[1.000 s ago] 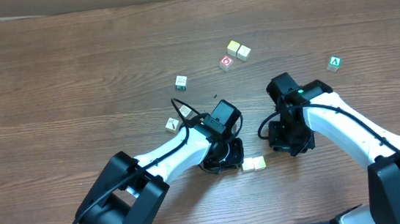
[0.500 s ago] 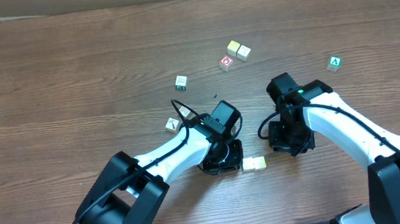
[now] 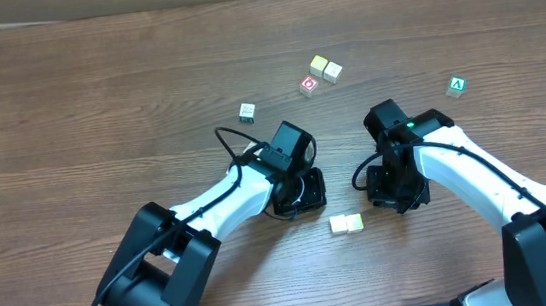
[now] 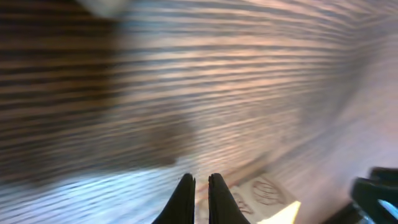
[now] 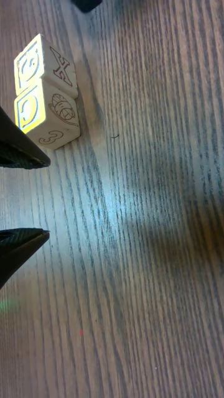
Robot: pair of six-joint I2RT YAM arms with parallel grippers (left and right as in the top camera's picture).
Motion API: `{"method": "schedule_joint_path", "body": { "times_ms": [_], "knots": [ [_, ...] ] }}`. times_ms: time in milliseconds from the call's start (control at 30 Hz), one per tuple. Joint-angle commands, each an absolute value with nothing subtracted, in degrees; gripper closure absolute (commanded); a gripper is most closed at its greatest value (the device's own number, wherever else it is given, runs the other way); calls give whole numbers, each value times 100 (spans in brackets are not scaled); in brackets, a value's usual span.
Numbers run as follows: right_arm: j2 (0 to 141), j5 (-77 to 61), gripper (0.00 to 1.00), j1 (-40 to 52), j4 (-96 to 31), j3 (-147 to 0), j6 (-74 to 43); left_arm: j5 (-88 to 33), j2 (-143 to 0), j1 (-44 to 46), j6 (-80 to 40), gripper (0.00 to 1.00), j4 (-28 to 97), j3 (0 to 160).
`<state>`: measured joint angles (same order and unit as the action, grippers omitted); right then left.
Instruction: Flip 5 blocks
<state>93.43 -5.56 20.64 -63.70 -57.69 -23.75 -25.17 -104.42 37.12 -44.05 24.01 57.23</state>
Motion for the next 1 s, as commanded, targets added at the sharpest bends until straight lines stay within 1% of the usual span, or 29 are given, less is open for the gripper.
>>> {"method": "schedule_joint_path", "body": {
  "times_ms": [0, 333, 533, 967],
  "knots": [
    [9334, -569, 67, 2049, -6351, -5728, -2397, -3033, -10534, 3760, -4410, 96, 2307, 5684],
    [9334, -569, 67, 2049, -6351, -5728, -2397, -3312, -10534, 3763, -4372, 96, 2379, 5684],
    [9334, -572, 67, 2049, -6351, -5728, -2397, -3312, -10534, 3780, -4346, 96, 2630, 5682],
    [9334, -572, 67, 2049, -6353, -5728, -2397, -3310, -10534, 3872, -4327, 96, 2633, 5684]
  ]
}}
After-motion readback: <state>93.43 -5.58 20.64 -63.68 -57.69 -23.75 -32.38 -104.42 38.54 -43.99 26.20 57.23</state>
